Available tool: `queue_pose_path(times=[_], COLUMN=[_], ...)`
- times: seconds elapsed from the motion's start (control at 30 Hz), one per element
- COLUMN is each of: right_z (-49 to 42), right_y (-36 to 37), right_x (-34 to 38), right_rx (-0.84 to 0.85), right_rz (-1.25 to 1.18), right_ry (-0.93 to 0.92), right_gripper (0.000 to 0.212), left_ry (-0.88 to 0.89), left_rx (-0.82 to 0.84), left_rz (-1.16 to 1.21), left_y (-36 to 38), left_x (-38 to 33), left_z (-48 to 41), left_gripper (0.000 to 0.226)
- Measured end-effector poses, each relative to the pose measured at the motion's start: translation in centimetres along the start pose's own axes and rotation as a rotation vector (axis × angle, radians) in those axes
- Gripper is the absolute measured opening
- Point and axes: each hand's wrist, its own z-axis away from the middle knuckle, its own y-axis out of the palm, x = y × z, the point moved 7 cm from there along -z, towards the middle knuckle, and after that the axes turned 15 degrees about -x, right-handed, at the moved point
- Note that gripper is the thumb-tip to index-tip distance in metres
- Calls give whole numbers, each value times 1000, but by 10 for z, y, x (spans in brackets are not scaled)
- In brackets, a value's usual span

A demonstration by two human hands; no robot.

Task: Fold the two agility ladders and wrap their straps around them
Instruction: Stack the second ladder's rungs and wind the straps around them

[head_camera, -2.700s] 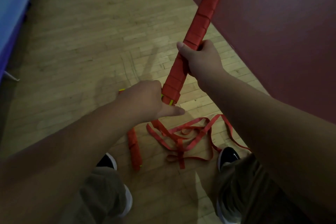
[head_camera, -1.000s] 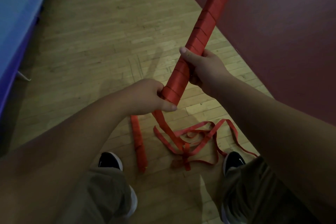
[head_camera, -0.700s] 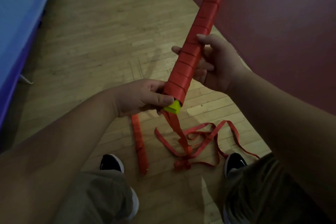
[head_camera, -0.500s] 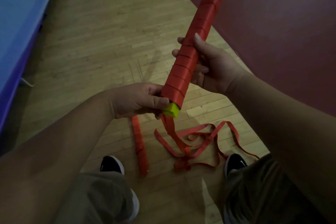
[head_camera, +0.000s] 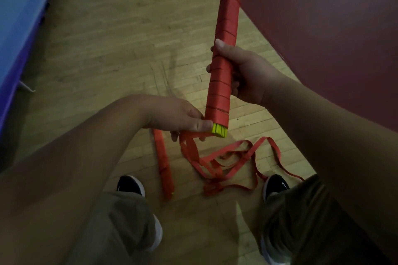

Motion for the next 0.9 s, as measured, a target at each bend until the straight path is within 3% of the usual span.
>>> queue_pose_path(times=[0.23,0.47,0.63,0.77,0.9], right_z=[-5,-7,-2,-1,-2], right_y=[-2,-4,-4,-2,-3], right_x=[-2,-3,-1,-3,-4], right_rx=[-27,-69,-133,-152,-163], right_rz=[41,77,161,165,178], right_ry=[-31,-61,-108,-115,-111], right_gripper=[36,44,49,49,49], left_ry=[-39,-27,-8,-34,11], left_rx=[21,-28,-57,-56,-64], left_rz=[54,-79,-131,-149,-217], left_y=[3,-6,-12,-11,-12], left_x=[0,4,0,1,-2], left_z=[1,0,1,-1,0], left_gripper=[59,66,51,52,27])
